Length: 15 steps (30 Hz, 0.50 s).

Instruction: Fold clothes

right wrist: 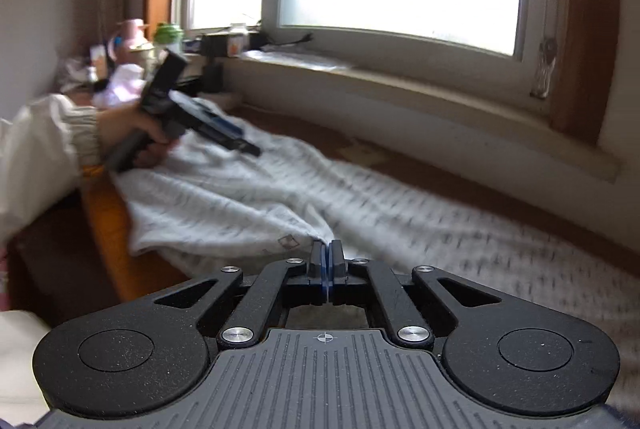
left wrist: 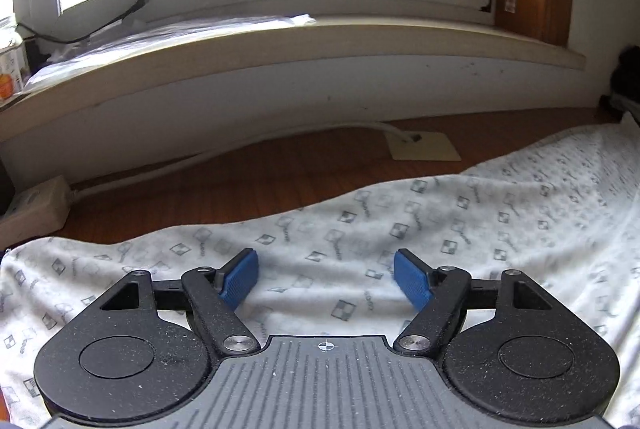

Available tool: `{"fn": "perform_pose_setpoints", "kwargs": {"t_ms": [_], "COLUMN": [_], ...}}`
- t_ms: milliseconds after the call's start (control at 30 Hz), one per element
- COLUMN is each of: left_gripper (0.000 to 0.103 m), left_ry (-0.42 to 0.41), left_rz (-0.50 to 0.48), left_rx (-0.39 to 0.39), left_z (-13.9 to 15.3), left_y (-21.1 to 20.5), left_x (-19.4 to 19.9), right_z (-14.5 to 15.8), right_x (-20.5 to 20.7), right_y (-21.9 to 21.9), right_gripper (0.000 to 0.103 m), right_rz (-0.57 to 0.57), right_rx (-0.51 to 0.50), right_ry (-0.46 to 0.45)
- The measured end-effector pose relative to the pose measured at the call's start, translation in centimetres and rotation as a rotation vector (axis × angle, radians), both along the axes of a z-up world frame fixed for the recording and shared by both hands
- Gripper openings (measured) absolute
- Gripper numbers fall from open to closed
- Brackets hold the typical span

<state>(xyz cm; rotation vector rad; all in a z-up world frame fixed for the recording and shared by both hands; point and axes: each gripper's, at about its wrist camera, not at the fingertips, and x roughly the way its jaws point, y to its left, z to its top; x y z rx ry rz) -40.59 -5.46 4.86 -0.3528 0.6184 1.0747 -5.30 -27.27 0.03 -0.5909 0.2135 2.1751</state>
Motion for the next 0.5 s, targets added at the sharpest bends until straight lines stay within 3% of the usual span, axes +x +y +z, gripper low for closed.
{"fn": "perform_pose_setpoints", "kwargs": {"t_ms": [133,300,400,500], "left_gripper": [0.080,0.081,0.081,0.081], "left_ry": [0.000,0.035,0.054,0.055], "left_rz": [0.007,0.004,-0.031,-0.079], "left_rx": [-0.005,0.017,0.028,0.042], "left_z": [0.0,0.1,0.3,0.9], "left_y": [0.1,-0.1,0.0,0.4], "left_x": [-0.1,0.5,1.3,2.9], "right_z": [-1.7,-1.6,-2.0,-3.1], "right_x": [0.4,2.0,3.4,4.2], "right_y": [-1.3,-1.3,-0.6,0.5], "right_gripper": [0.002,0.005,0.018,0.034], "right_rz": [0.003,-0.062,-0.114,-0.141], "right_rx": [-0.056,-0.032,-0.035,-0.033], "right_ry": [-0.019,0.026,0.049,-0.001]}}
